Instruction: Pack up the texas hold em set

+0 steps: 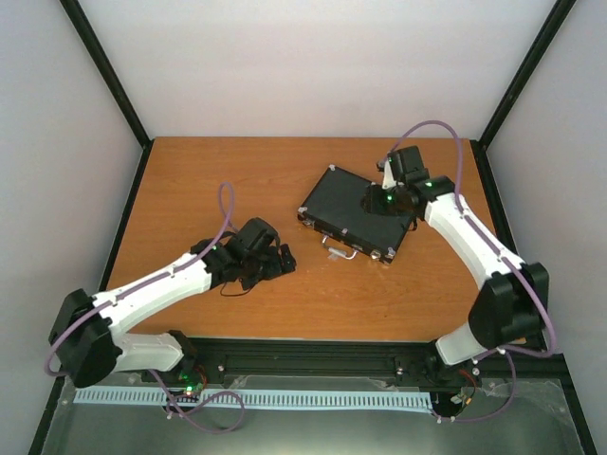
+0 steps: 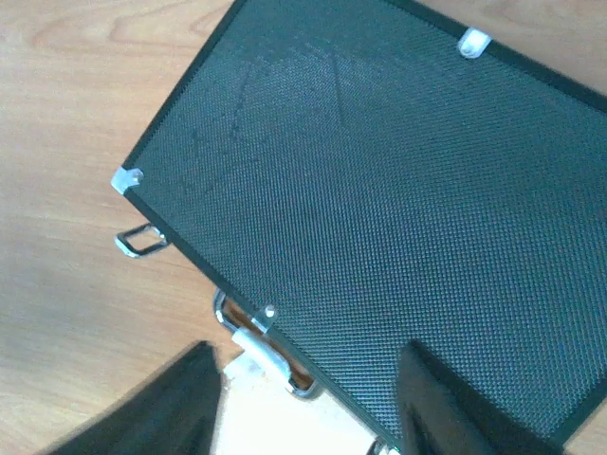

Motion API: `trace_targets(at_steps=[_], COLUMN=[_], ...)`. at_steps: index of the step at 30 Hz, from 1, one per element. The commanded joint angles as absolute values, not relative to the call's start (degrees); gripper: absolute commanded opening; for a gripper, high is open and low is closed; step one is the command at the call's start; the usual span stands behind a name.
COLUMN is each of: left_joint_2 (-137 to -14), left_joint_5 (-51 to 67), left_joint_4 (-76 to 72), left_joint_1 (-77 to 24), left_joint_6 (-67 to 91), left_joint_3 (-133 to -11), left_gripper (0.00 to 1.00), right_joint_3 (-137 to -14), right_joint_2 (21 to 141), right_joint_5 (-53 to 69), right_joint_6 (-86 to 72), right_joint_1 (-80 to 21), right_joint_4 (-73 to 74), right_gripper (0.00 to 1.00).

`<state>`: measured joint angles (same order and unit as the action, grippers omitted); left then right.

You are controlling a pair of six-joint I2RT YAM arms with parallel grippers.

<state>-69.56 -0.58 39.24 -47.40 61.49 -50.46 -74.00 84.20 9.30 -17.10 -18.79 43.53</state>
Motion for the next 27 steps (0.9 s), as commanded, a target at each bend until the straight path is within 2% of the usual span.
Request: trace_targets(at_steps=[1,3,5,6,13,17,19,23,24,27], left_joint_2=[-74.15,-77.41,-80.44,-82.53,-95.51,-100.55,-102.76,-105.32,-105.6,-105.62], left_joint_5=[7.58,11.37,13.93,14.96,19.97,20.71,21.0,21.85,21.86,21.69], left_joint_4=[28.67,25.55,22.83,21.5,17.67,15.54,15.3,13.68,13.75,12.71], left_joint_1=[-40.82,-37.3,-34.82,-33.8,-31.9,-31.65,-31.19,-30.68,-30.67,-30.65], left_joint_6=[62.76,62.65,63.08,63.24,65.13,67.26,68.1,71.2,71.65,73.08], left_joint_3=[-50.49,-51.45,-52.59,-53.46,-66.46,-72.57,-74.3,-73.75,-73.62,-72.15], left_gripper=[1.0,1.0,1.0,0.99,0.98,0.93,0.77,0.11,0.02,0.01], right_joint_3=[-77.79,-79.18,-80.62,-81.53,-85.76,-86.94,-87.37,-87.61,-87.59,-87.5], right_joint_2=[90.04,92.95,96.03,97.64,108.11,111.41,112.43,113.4,113.47,113.7], right_joint_5=[10.51,10.67,11.28,11.52,11.38,10.73,11.26,12.06,12.28,12.42], right_joint_6=[-14.4,-13.89,-13.35,-13.12,-12.39,-12.35,-12.39,-12.3,-12.25,-12.23], right_joint_1=[-19.25,-19.24,-19.2,-19.25,-19.16,-18.71,-18.26,-17.44,-17.22,-16.89], right_joint_4=[40.52,39.27,38.13,37.76,35.86,35.25,35.16,34.9,34.83,34.68], right_gripper=[0.38,0.19,0.06,0.03,0.03,0.03,0.03,0.03,0.03,0.03])
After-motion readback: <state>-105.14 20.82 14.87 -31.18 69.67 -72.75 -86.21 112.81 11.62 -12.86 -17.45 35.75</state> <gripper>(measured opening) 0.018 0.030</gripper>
